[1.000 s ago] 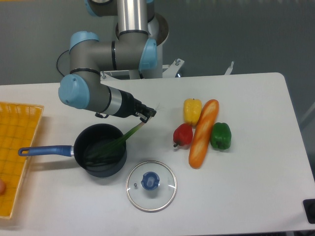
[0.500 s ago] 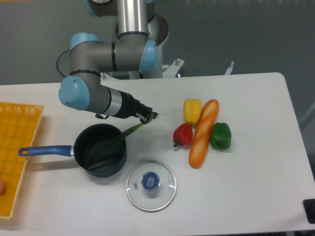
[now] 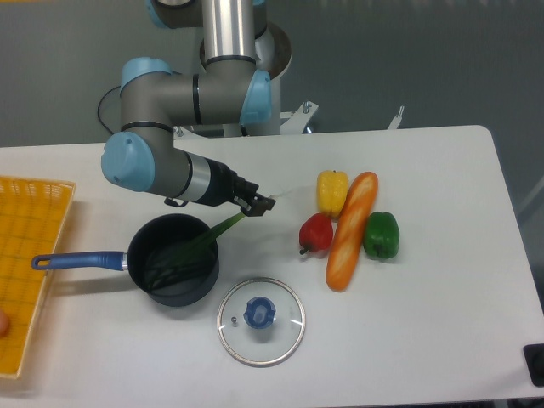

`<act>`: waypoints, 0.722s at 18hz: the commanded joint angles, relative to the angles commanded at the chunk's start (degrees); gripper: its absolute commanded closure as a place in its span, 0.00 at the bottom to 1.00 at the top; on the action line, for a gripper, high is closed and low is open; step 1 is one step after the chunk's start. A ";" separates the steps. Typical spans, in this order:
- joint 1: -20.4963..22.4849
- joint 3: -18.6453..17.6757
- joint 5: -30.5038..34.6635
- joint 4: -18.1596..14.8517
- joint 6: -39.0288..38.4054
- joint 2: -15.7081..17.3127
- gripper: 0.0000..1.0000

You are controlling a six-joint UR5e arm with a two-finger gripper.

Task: Place the green onion in the pot

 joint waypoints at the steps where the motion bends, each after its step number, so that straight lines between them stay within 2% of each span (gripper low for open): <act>1: 0.26 0.26 -0.52 0.17 0.00 0.09 0.00; 6: 2.72 0.79 -5.88 6.14 0.26 0.70 0.00; 9: 4.74 2.63 -9.74 6.50 0.35 1.05 0.00; 13: 7.12 2.81 -11.96 6.68 0.35 2.37 0.00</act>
